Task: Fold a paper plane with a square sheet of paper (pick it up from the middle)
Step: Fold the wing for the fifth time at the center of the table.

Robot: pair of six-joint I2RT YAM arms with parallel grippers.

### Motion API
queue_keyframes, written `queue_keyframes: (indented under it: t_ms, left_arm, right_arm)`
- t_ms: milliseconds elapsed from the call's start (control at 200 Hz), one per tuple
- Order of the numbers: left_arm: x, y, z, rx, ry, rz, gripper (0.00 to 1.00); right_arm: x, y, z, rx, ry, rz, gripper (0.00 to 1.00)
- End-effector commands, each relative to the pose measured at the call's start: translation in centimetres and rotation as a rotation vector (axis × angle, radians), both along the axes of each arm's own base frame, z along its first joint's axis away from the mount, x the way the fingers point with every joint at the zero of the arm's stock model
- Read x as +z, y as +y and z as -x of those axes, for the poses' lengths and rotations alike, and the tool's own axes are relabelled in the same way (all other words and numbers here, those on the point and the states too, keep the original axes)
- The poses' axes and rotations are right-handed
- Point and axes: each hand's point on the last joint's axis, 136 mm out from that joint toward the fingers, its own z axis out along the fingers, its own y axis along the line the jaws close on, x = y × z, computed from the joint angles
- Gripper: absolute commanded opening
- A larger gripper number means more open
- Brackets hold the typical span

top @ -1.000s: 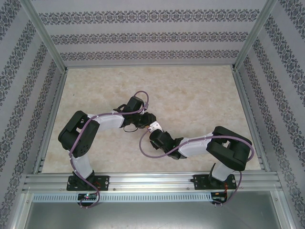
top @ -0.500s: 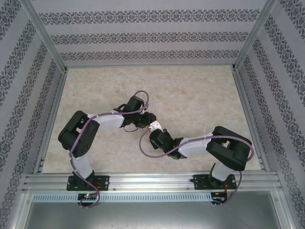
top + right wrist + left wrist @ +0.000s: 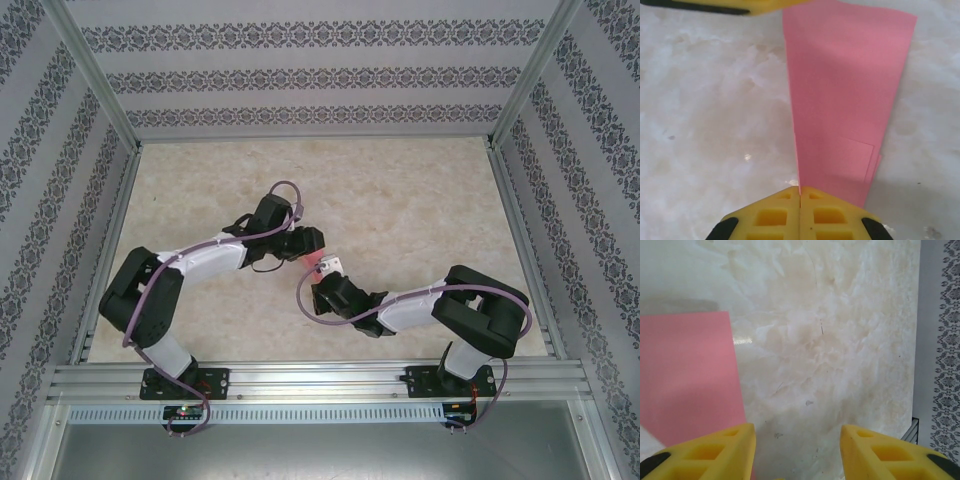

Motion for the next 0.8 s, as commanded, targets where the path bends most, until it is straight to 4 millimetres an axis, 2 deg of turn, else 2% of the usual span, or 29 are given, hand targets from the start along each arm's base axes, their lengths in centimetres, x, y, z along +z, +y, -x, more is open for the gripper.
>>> queue_keyframes:
  t_ms: [0, 210, 340, 455, 634, 794]
  left_arm:
    - [-0.5, 1.4, 0.8, 0.008, 0.002, -0.044, 0.50]
    - [-0.2, 2.9, 1.9, 0.034, -0.025, -0.063, 0.52]
    - [0.0, 3.1, 2.3, 0.030, -0.047, -0.049, 0.52]
    - [-0.4, 2.5, 2.8, -0.006, -0.044, -0.015, 0.51]
    - [-1.4, 1.3, 2.9, -0.057, -0.018, 0.014, 0.51]
    - [-1.3, 0.7, 2.5, -0.068, -0.020, 0.040, 0.51]
  right_arm:
    - [1.2, 1.1, 0.0, -0.038, 0.075, -0.203, 0.00]
    - [1.3, 1.0, -0.4, -0.076, 0.174, -0.413, 0.00]
    - [1.0, 1.0, -0.6, -0.088, 0.238, -0.479, 0.00]
    - [0.8, 0.8, -0.9, -0.111, 0.295, -0.524, 0.00]
    - [1.5, 0.8, -1.1, -0.116, 0.339, -0.587, 0.00]
    - [1.4, 1.4, -1.0, -0.104, 0.385, -0.614, 0.00]
